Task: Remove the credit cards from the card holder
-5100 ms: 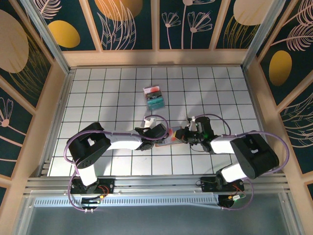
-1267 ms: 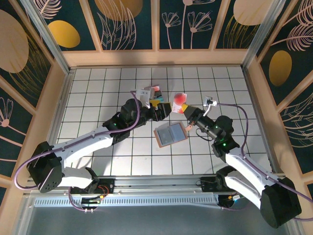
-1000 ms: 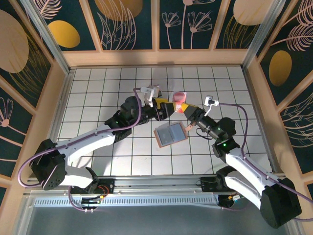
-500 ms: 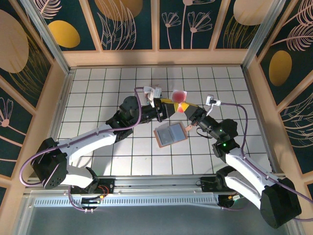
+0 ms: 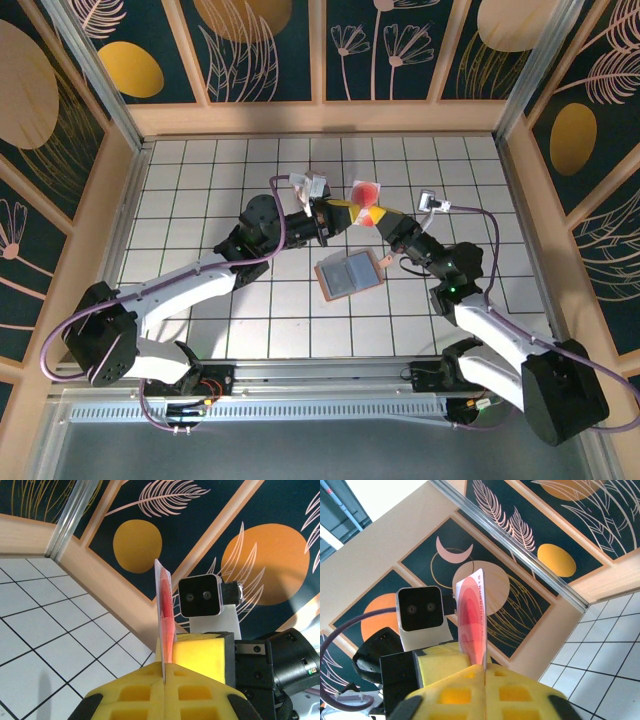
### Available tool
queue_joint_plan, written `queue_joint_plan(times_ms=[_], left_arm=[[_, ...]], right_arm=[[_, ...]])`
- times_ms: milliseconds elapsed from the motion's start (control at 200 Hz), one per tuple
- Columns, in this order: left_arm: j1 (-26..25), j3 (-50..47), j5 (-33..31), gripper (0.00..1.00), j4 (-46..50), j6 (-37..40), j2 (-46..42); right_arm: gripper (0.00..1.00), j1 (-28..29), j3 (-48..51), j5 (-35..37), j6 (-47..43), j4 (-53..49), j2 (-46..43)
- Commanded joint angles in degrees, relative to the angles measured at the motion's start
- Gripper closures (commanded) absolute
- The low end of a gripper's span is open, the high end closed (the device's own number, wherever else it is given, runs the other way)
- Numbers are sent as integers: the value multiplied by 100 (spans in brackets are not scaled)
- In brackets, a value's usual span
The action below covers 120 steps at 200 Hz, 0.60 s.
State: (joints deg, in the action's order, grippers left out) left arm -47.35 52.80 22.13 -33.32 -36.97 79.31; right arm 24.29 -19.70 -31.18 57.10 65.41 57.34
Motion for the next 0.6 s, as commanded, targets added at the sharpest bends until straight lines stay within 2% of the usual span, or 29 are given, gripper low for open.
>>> queue_joint_plan(times_ms=[0,85,275,440,596], left_arm=[[-62,46,67,100,213,510,-233],[-60,246,-288,100,955,998,-339],[-14,1152,-1291,100,2956,2445,-243],[165,1913,-1679,100,4291,3675,130],[422,2421,-1621,100,4985,4492,605]], right_arm=[[74,12,-17,-95,-226,-347,-16],[59,5,-179,240,-587,-1401,-185],[46,18,-524,982,-1378,-3480,-682],[32,14,-670,1509,-1730,-4534,-1049],[22,14,-854,1904,-1927,-5230,-1194]])
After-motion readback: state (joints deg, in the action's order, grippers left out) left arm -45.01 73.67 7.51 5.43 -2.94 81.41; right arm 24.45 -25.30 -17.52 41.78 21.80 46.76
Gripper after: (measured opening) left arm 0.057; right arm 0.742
